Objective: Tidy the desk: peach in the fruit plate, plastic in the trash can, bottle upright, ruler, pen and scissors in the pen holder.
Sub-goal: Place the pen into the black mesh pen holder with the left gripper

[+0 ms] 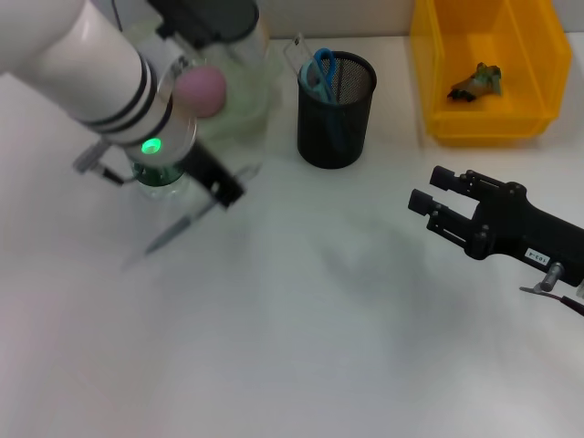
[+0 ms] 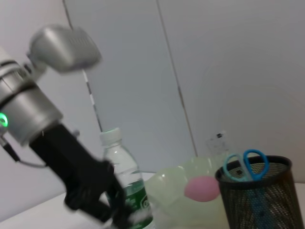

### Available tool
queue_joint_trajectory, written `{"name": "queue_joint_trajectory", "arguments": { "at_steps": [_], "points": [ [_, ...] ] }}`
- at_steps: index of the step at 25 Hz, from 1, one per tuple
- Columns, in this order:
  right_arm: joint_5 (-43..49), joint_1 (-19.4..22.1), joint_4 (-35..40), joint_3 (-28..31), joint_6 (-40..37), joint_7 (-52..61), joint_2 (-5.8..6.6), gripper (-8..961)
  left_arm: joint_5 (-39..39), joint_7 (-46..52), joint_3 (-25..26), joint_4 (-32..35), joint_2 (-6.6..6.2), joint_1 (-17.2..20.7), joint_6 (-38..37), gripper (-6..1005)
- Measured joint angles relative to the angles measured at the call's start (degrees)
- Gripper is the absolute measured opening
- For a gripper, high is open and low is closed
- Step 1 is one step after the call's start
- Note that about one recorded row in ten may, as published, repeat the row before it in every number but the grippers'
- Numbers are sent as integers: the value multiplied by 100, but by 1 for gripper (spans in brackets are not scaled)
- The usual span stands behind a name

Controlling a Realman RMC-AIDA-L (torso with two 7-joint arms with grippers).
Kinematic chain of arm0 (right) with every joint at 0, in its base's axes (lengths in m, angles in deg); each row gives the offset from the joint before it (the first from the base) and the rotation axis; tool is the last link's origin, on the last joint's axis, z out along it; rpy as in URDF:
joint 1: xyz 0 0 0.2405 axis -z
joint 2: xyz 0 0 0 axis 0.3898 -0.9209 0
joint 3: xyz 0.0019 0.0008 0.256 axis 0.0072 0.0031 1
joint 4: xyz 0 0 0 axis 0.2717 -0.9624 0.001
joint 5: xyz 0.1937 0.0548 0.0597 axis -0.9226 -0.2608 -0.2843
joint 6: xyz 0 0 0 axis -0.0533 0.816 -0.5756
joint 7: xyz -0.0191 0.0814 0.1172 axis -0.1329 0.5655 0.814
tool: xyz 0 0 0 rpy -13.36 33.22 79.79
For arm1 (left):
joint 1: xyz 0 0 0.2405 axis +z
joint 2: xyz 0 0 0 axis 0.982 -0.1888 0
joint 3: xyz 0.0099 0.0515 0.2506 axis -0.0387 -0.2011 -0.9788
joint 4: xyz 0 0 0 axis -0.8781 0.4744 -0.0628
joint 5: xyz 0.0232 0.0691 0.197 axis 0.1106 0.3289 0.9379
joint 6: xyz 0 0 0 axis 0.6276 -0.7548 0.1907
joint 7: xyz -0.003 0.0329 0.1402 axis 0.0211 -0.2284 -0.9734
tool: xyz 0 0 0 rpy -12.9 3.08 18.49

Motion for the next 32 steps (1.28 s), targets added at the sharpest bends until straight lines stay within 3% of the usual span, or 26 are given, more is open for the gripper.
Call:
{"name": "queue_joint_trajectory", "arguments": {
  "at_steps": [6,7,10,13,14,15,19,24,26,28,30,32],
  "points": [
    [0,-10,-148,94,108,-4,-2,530,-112,47,67,688,14,337,1118,212],
    [0,-16,-171,94,109,-5,-2,530,-318,19,-76,1038,8,723,2057,213],
    [0,-24,-206,96,102,-6,-2,530,-491,-10,-201,1182,2,987,2719,219],
    [0,-43,-253,93,101,-8,-2,531,-1098,-167,-343,1250,-7,1342,3752,224],
    [0,-55,-263,85,109,-8,-1,531,-1695,-425,-457,1220,-15,1554,4428,226],
    [0,-55,-263,85,109,-8,-1,531,-1695,-425,-457,1220,-15,1554,4428,228],
    [0,-68,-264,86,107,-7,-1,531,-3263,-1501,-904,1021,-20,1926,5702,235],
    [0,-65,-275,76,104,5,-1,531,-4226,-2171,-1165,753,-8,1918,6025,243],
    [0,-65,-294,72,112,5,-1,531,-4997,-2465,-1307,424,7,1726,6188,247],
    [0,-68,-334,60,120,0,-1,531,-5190,-2539,-1348,334,12,1662,6243,250],
    [0,-73,-368,47,121,-2,-1,531,-6000,-2991,-1501,-8,24,1423,6450,254],
    [0,-72,-400,47,124,-3,-2,531,-6315,-3215,-1553,-170,28,1298,6516,257]
  ]
}}
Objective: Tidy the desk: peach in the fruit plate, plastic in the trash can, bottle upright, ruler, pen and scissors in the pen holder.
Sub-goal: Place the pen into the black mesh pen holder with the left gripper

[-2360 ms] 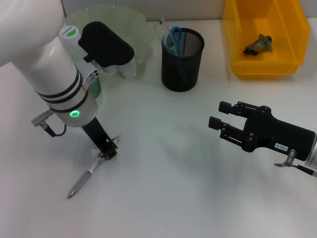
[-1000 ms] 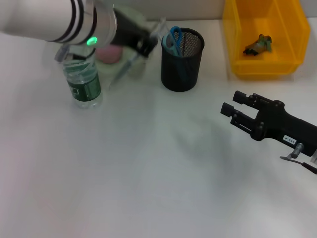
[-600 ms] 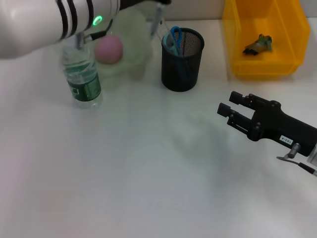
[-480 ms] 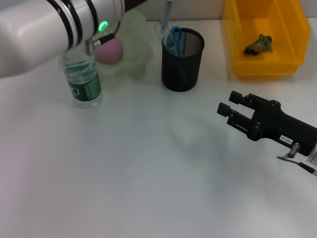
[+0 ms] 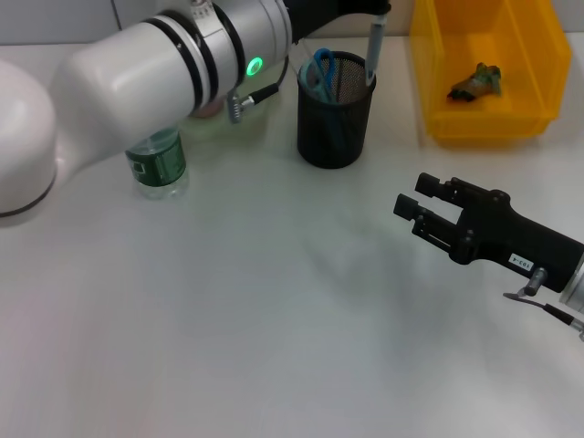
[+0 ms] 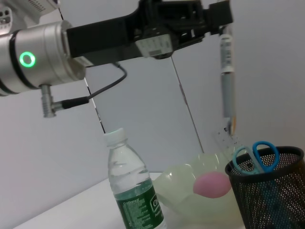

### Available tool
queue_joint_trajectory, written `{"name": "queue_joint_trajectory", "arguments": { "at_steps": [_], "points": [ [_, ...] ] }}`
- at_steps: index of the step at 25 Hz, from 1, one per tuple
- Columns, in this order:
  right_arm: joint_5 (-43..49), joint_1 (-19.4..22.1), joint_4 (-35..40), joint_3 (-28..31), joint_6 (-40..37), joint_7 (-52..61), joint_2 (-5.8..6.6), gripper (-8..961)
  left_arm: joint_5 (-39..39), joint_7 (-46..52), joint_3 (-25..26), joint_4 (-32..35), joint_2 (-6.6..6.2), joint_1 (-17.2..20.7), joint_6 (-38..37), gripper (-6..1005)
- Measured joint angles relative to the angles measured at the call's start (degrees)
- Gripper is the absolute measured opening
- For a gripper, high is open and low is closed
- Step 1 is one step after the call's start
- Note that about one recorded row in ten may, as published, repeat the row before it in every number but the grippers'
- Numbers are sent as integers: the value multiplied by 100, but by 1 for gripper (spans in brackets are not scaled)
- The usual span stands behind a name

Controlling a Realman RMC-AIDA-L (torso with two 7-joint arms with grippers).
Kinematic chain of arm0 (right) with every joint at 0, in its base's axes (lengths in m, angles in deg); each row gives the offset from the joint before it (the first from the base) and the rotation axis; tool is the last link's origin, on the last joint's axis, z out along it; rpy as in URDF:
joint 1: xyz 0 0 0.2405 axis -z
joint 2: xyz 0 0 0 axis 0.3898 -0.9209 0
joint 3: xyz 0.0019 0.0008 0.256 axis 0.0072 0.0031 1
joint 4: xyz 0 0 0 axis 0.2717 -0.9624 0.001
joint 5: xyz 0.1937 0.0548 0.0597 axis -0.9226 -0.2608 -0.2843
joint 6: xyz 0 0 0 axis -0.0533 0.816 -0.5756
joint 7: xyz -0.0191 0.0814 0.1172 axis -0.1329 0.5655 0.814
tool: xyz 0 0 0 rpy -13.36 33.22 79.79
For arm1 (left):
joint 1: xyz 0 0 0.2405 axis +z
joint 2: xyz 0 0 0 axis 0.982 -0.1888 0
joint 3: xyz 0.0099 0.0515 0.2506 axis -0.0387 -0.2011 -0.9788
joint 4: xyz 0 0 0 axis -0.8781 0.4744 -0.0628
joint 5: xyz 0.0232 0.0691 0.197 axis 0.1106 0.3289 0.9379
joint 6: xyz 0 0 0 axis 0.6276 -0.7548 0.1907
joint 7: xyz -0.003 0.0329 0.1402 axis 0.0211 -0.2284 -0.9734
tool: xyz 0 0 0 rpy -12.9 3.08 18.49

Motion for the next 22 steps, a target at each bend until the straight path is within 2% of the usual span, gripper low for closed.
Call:
{"name": "queue_joint_trajectory", "arguments": {
  "at_steps": [2,7,12,22],
  "points": [
    [1,13,-5,0,-5,-1,0,531,-566,-410,-52,-295,1,-234,92,261],
    [2,56,-10,3,-36,-5,0,531,-1142,-936,-75,-669,0,-496,204,270],
    [9,71,-38,-1,-40,-7,0,531,-1329,-1299,-67,-868,0,-621,321,279],
    [8,87,-39,-6,-54,-7,0,530,-1407,-1324,-27,-1452,0,-967,543,296]
  ]
}}
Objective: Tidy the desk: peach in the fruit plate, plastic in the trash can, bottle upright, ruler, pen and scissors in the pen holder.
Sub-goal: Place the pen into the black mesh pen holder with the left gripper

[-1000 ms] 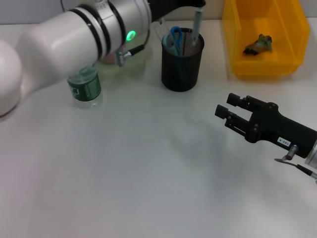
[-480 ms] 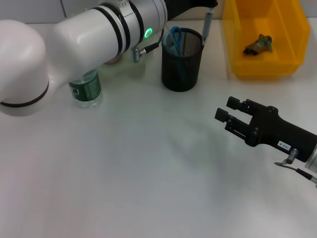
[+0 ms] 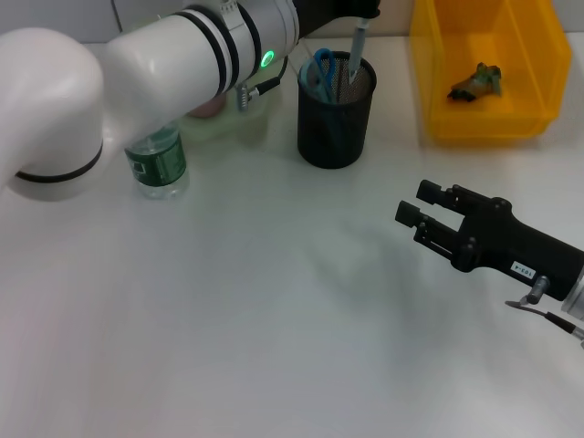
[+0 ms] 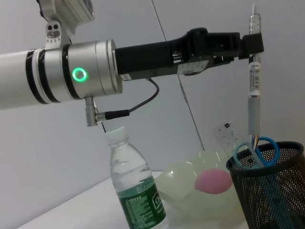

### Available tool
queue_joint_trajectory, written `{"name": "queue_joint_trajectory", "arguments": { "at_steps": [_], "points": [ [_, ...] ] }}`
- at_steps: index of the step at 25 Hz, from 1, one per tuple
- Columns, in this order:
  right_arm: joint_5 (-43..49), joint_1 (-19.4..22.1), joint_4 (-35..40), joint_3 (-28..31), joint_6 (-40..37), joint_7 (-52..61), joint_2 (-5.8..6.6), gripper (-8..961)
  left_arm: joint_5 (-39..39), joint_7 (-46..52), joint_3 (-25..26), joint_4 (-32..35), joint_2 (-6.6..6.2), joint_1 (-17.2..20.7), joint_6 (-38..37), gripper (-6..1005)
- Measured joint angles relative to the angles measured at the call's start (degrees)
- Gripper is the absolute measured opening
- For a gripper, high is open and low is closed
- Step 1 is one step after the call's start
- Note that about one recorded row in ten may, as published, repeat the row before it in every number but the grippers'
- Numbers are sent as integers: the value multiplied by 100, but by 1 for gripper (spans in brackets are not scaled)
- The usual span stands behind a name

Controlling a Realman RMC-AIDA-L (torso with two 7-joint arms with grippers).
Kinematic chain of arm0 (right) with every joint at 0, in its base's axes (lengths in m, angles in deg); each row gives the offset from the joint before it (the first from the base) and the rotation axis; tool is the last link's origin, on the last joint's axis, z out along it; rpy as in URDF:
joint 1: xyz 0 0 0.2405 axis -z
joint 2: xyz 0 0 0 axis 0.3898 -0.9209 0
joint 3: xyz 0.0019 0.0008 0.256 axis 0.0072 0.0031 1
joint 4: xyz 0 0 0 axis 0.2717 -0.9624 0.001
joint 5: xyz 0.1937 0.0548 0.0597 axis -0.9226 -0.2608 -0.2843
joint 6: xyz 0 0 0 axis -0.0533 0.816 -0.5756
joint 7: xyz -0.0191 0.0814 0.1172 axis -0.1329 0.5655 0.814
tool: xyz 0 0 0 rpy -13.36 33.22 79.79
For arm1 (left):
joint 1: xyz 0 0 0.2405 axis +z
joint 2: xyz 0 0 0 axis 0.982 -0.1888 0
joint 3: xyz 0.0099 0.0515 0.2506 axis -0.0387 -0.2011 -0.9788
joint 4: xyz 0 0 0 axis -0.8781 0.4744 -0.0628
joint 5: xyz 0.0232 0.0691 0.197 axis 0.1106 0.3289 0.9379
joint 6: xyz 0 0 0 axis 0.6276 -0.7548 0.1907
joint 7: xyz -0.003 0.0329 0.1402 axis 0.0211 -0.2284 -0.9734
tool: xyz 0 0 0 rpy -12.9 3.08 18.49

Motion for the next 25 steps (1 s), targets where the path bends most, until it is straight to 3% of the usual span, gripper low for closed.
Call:
{"name": "queue_joint_trajectory", "arguments": {
  "at_steps": [25],
  "points": [
    [-9,24,4,9,-49,0,9,530,34,-148,-157,-553,0,-240,281,340]
  ]
}}
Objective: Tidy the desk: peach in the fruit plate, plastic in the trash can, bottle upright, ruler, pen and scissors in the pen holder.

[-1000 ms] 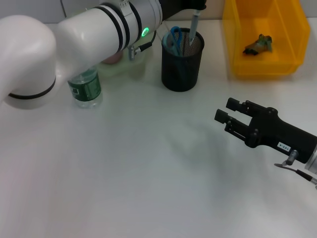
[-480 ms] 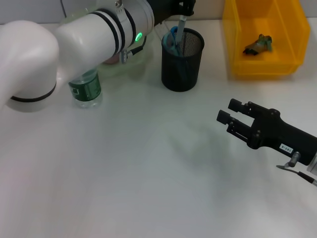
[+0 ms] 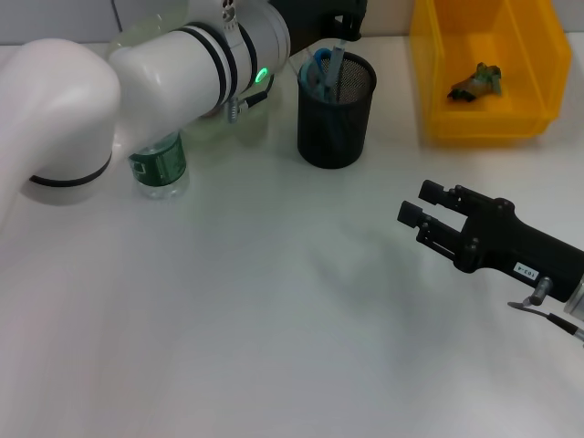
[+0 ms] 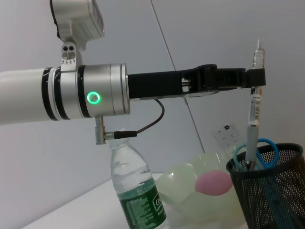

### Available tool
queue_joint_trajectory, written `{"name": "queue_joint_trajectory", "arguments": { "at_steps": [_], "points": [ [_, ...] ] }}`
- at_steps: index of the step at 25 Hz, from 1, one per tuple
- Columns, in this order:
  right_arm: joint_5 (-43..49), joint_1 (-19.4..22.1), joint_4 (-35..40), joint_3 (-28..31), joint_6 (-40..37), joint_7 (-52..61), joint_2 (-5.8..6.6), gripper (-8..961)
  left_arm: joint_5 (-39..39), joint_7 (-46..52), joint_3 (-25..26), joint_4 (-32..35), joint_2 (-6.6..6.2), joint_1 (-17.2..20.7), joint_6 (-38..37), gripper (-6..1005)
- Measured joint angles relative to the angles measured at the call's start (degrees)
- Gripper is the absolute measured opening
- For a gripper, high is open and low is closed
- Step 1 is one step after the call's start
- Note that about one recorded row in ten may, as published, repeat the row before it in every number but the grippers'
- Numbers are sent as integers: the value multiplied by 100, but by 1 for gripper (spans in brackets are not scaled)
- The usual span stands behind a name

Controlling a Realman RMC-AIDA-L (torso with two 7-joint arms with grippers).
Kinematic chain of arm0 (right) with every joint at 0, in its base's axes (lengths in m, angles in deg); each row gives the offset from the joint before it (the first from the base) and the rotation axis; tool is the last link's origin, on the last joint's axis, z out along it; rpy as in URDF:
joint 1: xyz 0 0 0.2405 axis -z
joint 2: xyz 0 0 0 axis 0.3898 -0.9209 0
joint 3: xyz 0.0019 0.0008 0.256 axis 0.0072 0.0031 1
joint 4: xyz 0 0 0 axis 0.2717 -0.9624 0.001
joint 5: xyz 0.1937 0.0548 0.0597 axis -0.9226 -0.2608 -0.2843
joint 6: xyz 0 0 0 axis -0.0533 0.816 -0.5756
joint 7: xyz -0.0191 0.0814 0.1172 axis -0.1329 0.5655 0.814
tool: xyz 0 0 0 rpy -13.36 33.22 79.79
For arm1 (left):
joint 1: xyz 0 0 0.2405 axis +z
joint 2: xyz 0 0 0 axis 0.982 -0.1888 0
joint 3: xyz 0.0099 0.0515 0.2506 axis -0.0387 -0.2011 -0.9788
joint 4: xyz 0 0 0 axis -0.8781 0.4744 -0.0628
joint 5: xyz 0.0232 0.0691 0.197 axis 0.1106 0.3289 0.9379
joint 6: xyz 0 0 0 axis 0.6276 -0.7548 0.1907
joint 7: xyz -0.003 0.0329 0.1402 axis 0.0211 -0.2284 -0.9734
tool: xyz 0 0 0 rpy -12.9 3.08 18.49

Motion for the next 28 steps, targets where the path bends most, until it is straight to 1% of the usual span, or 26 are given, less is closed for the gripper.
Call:
{"name": "queue_joint_trajectory", "arguments": {
  "at_steps": [9,16,17,18,19,20,21,24,25,26,27,28],
  "points": [
    [7,-11,8,0,6,0,0,519,20,0,9,-4,0,-31,12,356],
    [6,-3,22,0,7,0,0,521,-14,5,51,142,-1,84,-39,487],
    [7,-2,23,1,7,0,0,521,-7,5,55,280,-6,168,-72,506],
    [7,-2,23,0,8,0,0,521,16,-3,78,542,-23,340,-206,524],
    [6,-1,23,0,7,0,0,521,36,-112,283,878,-48,628,-691,543],
    [5,-1,23,1,6,0,0,521,34,-159,364,933,-48,686,-863,549],
    [5,-1,23,1,6,0,0,521,21,-256,584,1074,-49,827,-1219,555],
    [1,-8,15,0,3,0,0,522,-304,-600,1497,1313,-35,1259,-2881,573],
    [0,-19,9,-1,1,0,0,522,-712,-798,2104,1265,-48,1439,-4034,579],
    [0,-19,9,-1,1,0,0,522,-712,-798,2104,1265,-48,1439,-4034,585],
    [0,-29,8,-4,-1,0,0,522,-930,-906,2431,1153,-53,1496,-4682,592],
    [1,-36,7,-6,-3,0,0,523,-1044,-982,2690,1024,-61,1520,-5139,598]
  ]
}}
